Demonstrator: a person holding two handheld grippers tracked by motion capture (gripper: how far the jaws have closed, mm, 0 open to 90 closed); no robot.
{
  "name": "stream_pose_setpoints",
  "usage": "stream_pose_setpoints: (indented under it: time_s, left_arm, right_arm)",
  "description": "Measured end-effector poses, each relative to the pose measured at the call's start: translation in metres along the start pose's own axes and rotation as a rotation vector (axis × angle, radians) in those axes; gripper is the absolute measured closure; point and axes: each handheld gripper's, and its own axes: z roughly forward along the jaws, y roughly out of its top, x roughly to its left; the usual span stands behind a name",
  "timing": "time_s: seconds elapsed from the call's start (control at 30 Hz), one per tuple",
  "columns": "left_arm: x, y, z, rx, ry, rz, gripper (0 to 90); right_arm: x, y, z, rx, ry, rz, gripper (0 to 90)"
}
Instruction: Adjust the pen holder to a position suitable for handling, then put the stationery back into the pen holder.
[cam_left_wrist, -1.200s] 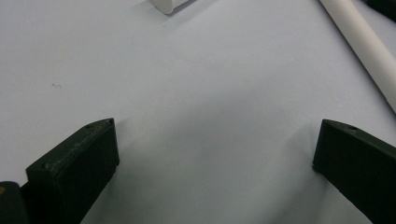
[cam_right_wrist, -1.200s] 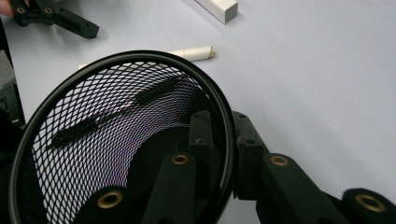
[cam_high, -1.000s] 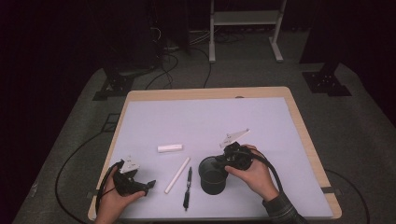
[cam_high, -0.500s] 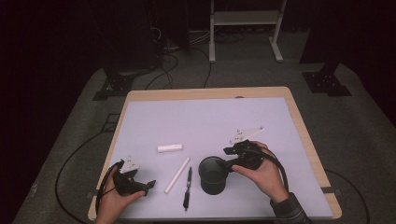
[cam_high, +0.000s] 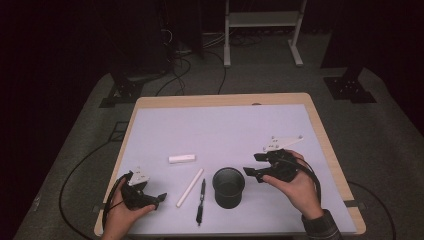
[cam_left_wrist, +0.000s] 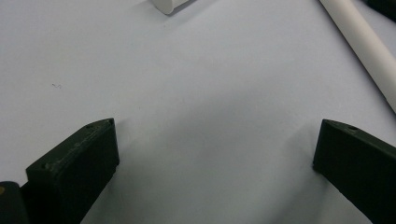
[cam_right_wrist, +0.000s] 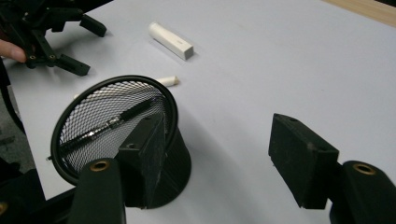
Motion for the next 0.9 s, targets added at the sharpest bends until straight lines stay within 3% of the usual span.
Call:
stream_pose_setpoints:
  time_s: [0.53,0.9]
  left_arm:
    - [0.000,0.000,0.000,0.000,0.000,0.001,0.0]
    - [0.000,0.000,0.000,-0.002,-0.002,-0.005,0.0]
  right_arm:
    - [-0.027,-0.036,-0.028,-0.023,-0.127,0.064,27.0]
    - [-0.044,-0.067,-0.026,0.032,-0.191,0.093,21.4]
